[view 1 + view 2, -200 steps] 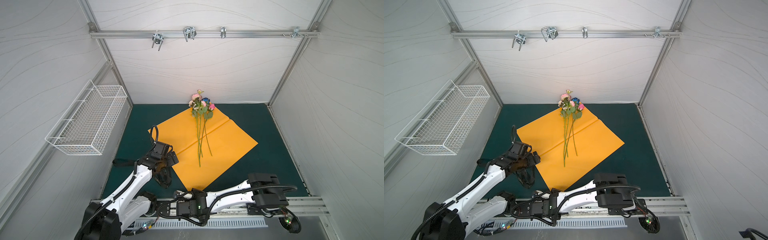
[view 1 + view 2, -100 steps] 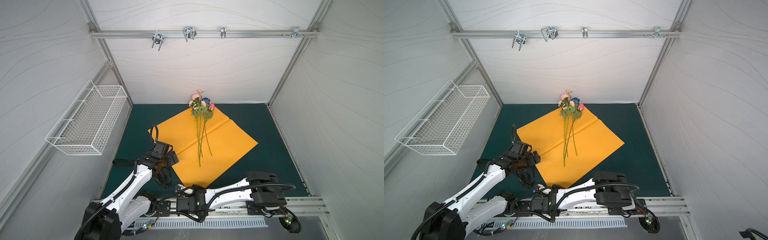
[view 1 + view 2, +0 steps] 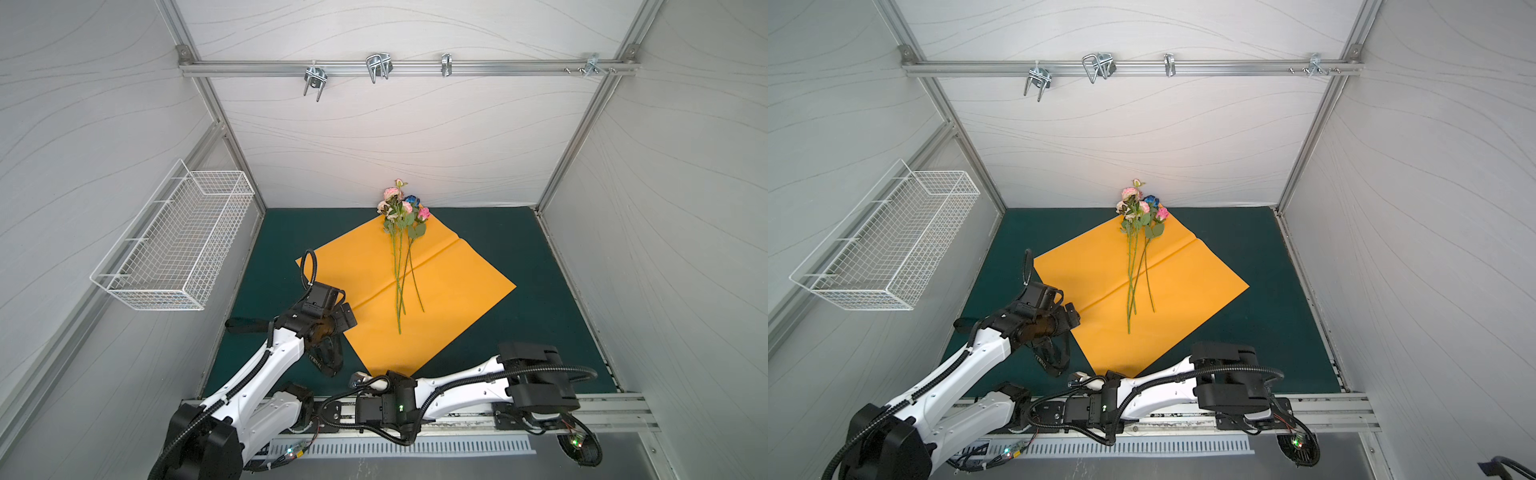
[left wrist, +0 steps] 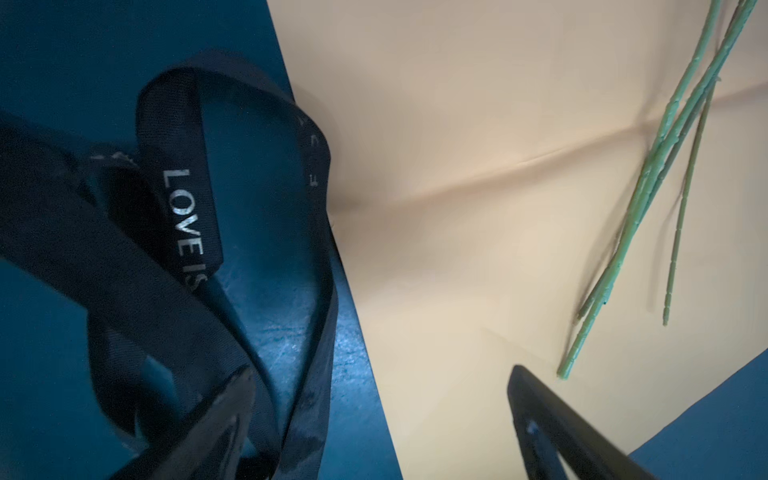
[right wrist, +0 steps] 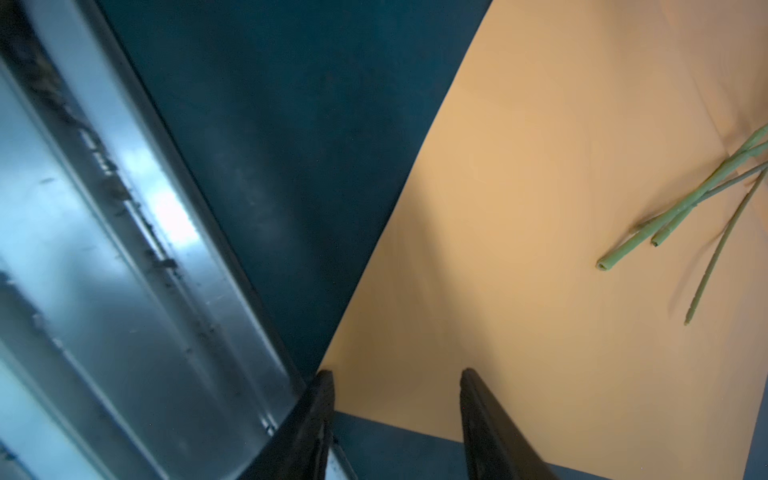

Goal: Tie the bouquet of fake flowers
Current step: 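Lower the right gripper and grasp the sheet corner nearest the robot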

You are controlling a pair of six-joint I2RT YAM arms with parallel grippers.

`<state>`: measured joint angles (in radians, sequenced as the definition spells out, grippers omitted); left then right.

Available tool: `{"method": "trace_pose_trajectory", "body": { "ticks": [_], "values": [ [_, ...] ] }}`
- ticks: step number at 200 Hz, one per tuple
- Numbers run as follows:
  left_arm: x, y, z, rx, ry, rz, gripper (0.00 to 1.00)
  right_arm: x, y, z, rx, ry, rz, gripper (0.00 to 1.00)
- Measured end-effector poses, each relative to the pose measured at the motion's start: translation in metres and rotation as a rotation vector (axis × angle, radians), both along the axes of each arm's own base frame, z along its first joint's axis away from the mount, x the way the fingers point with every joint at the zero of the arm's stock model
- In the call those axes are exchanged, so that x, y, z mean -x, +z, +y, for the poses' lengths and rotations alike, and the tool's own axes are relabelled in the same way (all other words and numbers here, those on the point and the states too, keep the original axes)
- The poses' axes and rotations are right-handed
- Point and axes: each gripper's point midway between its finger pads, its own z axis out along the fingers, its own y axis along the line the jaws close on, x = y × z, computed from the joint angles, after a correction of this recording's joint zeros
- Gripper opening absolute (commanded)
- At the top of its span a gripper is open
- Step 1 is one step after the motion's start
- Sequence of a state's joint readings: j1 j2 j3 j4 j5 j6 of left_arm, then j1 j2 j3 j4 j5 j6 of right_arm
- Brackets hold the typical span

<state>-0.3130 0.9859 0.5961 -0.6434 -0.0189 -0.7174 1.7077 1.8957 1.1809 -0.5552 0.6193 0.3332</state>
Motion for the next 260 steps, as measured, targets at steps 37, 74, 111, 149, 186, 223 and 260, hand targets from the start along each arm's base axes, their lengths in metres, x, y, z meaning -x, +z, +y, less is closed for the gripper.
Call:
{"method": "trace_pose_trajectory", "body": {
  "ticks": [37,74,111,149,186,223,260],
  "values": [
    [0.001,-0.002,0.014,-0.014,0.040,0.016,0.96,0.005,0.001,0.004,-0.010,0.013,0.005,0.55],
    [0.000,-0.002,0.016,-0.015,0.039,0.015,0.96,0.008,0.002,0.006,-0.015,0.021,0.010,0.60],
    [0.001,-0.003,0.014,-0.001,0.034,0.023,0.96,0.007,0.000,0.009,-0.012,0.006,0.004,0.59],
    [0.000,-0.003,0.011,0.016,0.026,0.026,0.96,0.001,-0.003,0.008,0.008,-0.022,-0.030,0.54],
    [0.000,-0.003,0.009,0.023,0.023,0.026,0.96,-0.002,-0.002,0.002,0.026,-0.043,-0.048,0.54],
    [0.000,-0.003,0.009,0.024,0.022,0.025,0.96,-0.002,-0.002,-0.003,0.044,-0.051,-0.058,0.50],
    [-0.003,0.001,0.008,0.032,0.021,0.015,0.96,-0.006,-0.001,-0.007,0.051,-0.061,-0.080,0.47]
  ]
}}
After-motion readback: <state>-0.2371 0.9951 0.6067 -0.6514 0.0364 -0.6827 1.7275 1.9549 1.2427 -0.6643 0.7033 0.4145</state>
